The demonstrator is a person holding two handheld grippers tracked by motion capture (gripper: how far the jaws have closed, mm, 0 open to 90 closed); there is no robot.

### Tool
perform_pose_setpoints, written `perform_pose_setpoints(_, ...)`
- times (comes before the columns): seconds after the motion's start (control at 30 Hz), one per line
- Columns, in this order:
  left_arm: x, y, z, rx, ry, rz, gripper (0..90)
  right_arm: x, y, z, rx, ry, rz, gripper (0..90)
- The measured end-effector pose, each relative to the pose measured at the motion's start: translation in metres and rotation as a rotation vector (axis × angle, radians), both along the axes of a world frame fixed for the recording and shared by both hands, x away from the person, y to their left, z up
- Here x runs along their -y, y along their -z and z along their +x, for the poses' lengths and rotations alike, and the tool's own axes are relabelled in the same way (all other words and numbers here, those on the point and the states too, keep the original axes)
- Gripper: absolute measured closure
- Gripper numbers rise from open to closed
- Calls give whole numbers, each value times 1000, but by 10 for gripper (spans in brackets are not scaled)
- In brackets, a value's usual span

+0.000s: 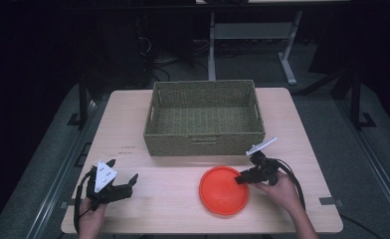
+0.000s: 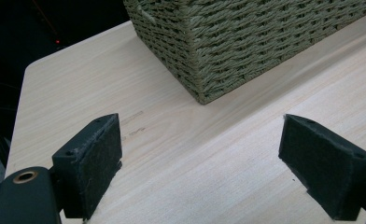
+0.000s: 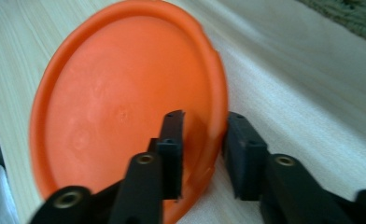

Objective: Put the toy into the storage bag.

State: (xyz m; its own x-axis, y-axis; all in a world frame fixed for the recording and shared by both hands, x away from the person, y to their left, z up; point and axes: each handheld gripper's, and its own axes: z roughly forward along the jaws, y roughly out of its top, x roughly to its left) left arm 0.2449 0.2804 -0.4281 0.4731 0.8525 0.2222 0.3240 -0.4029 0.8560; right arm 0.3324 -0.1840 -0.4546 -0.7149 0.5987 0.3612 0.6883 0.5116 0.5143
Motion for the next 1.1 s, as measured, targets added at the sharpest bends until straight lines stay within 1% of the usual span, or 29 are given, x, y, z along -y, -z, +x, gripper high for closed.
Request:
perform_pose_setpoints(0.03, 0, 0, 0, 0, 0, -1, 128, 0, -2, -1, -1, 5, 11, 715)
perform_pose_setpoints(0.07, 0, 0, 0, 0, 0, -1, 128, 0, -2, -1, -1, 5, 11, 715)
perform_pose_setpoints(0.1, 0, 0, 0, -1, 3, 3, 128, 1, -5, -4, 6, 8, 14, 731)
perform_pose_setpoints(0.13, 0, 0, 0, -3, 5, 17, 128, 0, -7, -5, 14, 4, 12, 739)
perform_pose_setpoints(0.17, 1, 0, 0, -1, 3, 12, 128, 0, -9, -7, 16, 14, 22, 754)
perform_pose_setpoints(0.2, 1, 0, 0, -1, 5, 16, 128, 1, -11, -9, 33, 12, 32, 771)
perform_pose_setpoints(0.27, 1, 0, 0, -2, 5, 14, 128, 4, -18, -12, 30, 23, 66, 802)
perform_pose_setpoints(0.3, 1, 0, 0, -2, 5, 17, 128, 4, -18, -12, 30, 23, 66, 802)
perform_pose_setpoints(0.33, 1, 0, 0, -1, 5, 17, 128, 5, -21, -13, 29, 26, 76, 810)
perform_pose_setpoints(0.37, 1, 0, 0, -1, 4, 22, 128, 4, -25, -15, 35, 27, 73, 815)
perform_pose_setpoints(0.4, 1, -1, 0, 1, 3, 22, 128, 3, -28, -16, 45, 24, 63, 816)
perform_pose_setpoints(0.47, 0, -1, -1, 1, 3, 22, 128, 1, -34, -19, 49, 14, 83, 817)
perform_pose_setpoints(0.5, 0, -1, -1, 1, 3, 22, 128, 0, -40, -21, 54, -2, 91, 818)
perform_pose_setpoints(0.6, 1, 0, 0, -1, 2, 19, 128, -1, -47, -24, 61, -14, 87, 818)
perform_pose_setpoints(0.63, 1, 0, 0, -2, 3, 19, 128, -1, -47, -24, 61, -14, 87, 818)
perform_pose_setpoints(0.7, 1, -1, 0, 0, 3, 22, 128, -1, -53, -26, 66, -17, 90, 818)
perform_pose_setpoints(0.77, 1, -1, -1, 4, 0, 17, 128, 0, -57, -28, 72, -24, 96, 818)
perform_pose_setpoints(0.83, 0, -1, -1, 6, 0, 19, 128, 0, -60, -30, 87, -22, 90, 818)
perform_pose_setpoints(0.9, 0, 0, -1, 3, -1, 18, 128, 0, -65, -33, 115, -29, 69, 818)
perform_pose_setpoints(0.93, 0, -1, -1, 1, 0, 24, 128, 0, -68, -35, 121, -35, 67, 818)
perform_pose_setpoints(0.97, 0, -1, -1, 1, 0, 24, 128, 0, -68, -35, 121, -35, 67, 818)
perform_pose_setpoints(1.0, 0, -1, -1, 2, 0, 24, 128, -1, -70, -36, 130, -39, 63, 818)
perform_pose_setpoints(1.03, 0, -1, -1, 3, -1, 24, 128, -1, -76, -38, 141, -41, 63, 818)
perform_pose_setpoints(1.1, 1, -1, -1, 5, -1, 24, 128, 0, -81, -38, 143, -41, 74, 818)
